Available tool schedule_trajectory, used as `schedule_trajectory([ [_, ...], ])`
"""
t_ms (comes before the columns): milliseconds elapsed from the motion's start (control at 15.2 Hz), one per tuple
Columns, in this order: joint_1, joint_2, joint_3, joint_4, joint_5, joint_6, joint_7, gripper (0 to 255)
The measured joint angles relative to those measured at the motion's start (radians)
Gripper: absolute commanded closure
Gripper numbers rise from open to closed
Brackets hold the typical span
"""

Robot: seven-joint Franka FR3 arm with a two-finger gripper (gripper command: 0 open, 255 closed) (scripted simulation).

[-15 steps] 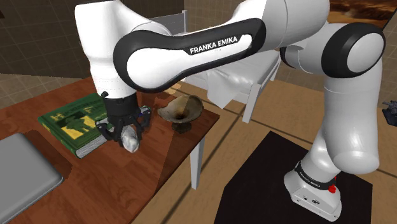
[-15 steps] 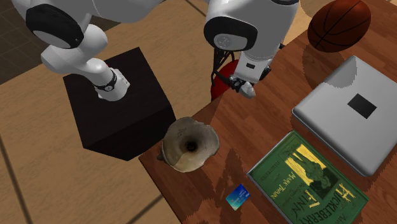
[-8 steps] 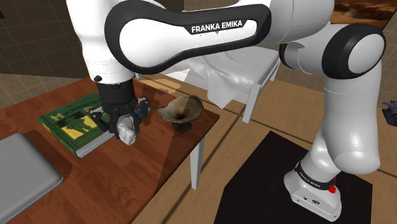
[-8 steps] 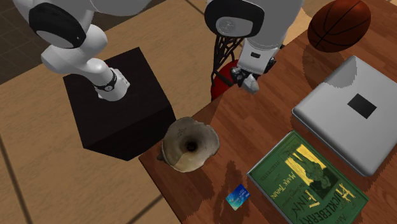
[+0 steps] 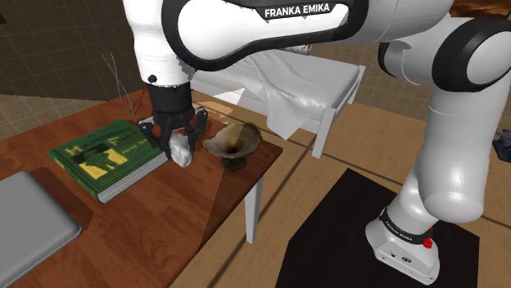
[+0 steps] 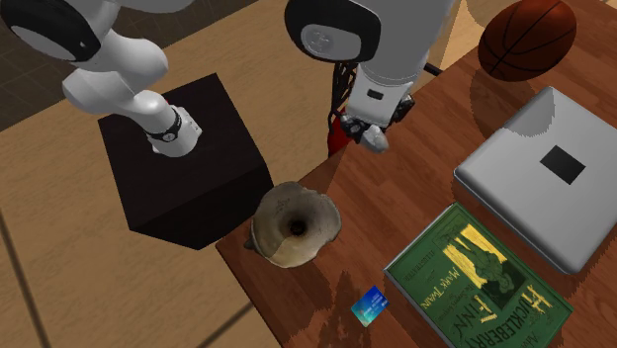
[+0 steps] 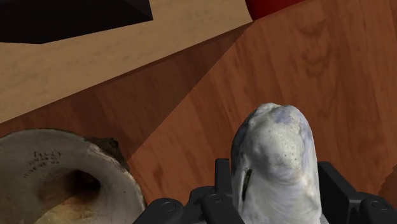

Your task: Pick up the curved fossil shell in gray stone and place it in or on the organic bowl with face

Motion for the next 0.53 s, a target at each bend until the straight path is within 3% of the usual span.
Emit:
schedule_trajectory([
  [264, -0.106, -0.113, -0.018, -0.14, 0.071, 0.042, -0.113, 255],
  [528, -0.18, -0.185, -0.048, -0.217, 0.12, 0.053, -0.218, 255],
])
